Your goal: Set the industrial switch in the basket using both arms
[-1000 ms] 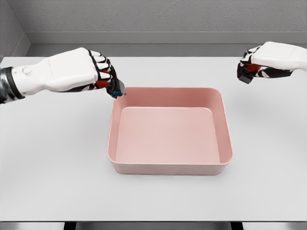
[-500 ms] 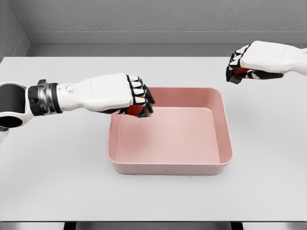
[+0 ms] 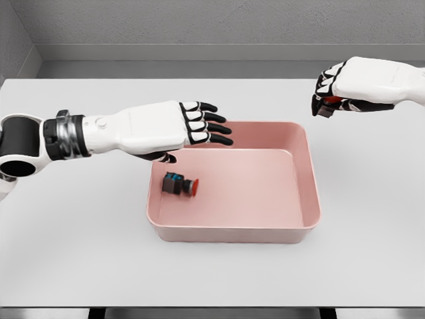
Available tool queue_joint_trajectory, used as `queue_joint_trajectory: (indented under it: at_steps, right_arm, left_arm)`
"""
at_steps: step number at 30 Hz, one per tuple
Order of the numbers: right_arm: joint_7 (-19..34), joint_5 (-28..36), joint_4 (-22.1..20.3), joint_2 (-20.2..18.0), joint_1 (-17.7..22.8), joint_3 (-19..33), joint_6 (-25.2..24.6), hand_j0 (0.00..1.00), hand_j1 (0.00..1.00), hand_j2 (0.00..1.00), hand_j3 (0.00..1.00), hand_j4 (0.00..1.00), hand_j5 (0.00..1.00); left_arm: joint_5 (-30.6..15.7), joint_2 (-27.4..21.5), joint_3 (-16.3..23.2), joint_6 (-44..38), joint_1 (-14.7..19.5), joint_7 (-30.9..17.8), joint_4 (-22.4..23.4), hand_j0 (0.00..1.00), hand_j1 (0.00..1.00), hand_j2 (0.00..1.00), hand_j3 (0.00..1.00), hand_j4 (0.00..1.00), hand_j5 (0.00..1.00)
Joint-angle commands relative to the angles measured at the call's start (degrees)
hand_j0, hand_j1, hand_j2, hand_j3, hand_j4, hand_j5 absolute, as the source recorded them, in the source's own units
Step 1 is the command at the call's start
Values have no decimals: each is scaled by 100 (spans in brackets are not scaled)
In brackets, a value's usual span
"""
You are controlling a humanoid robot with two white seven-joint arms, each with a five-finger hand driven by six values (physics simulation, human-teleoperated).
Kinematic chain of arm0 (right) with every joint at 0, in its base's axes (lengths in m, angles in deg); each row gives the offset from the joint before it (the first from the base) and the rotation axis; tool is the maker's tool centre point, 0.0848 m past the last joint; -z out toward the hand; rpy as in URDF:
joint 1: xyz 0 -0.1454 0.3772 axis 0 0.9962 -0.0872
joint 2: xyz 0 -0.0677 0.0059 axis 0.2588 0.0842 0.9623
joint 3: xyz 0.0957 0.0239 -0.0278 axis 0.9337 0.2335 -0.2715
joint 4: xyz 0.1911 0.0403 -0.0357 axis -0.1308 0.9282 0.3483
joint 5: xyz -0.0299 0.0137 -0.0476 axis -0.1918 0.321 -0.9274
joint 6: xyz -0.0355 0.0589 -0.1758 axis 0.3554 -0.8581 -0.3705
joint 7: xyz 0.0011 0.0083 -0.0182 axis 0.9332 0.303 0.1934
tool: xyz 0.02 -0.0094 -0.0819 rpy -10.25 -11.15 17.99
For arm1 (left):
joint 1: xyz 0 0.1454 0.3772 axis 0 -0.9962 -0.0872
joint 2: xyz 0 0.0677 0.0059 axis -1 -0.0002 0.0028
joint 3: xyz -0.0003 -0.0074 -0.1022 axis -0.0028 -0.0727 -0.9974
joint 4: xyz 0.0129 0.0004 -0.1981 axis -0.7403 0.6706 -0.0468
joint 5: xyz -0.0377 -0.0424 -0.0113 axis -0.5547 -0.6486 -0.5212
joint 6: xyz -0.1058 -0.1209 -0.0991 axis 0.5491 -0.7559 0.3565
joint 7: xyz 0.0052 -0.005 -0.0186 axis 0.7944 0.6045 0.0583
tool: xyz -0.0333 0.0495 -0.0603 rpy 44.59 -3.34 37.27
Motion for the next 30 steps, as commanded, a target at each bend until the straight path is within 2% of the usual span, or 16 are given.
queue_joint_trajectory:
  at_steps: [1,3,5,7,8,15,21,30]
  right_arm:
    - [-4,116,-144,-112,0,10,-18,47,47,47,47,47,47]
    - [-12,125,-241,-112,0,2,-18,47,47,47,47,47,47]
    - [-21,125,-267,-86,-9,2,-18,47,47,47,47,47,47]
    - [-21,125,-302,-33,-9,2,-18,47,47,47,47,47,47]
    - [-21,125,-320,-15,-18,2,-18,47,47,47,47,47,47]
    - [-30,125,-417,327,-53,-51,-18,47,47,47,47,47,47]
    - [-30,125,-443,415,-44,-139,-18,47,47,47,47,47,47]
    - [-21,125,-505,696,-299,-728,-18,47,47,47,47,47,47]
  left_arm:
    - [-143,-167,-12,-8,9,18,0,100,100,100,100,100,100]
    - [-609,-834,-39,-8,-8,18,0,100,100,100,100,100,100]
    - [-653,-1871,-39,-8,-52,98,0,100,100,100,100,100,100]
    - [-645,-2347,-4,-8,-123,71,0,100,100,100,100,100,100]
    - [-645,-2355,-56,-8,-228,80,9,100,100,100,100,100,100]
    - [-636,-2347,-56,-8,-219,80,26,100,100,100,100,100,100]
    - [-601,-2311,-56,-8,-211,80,62,100,100,100,100,100,100]
    - [-601,-2320,-47,-8,-202,80,88,100,100,100,100,100,100]
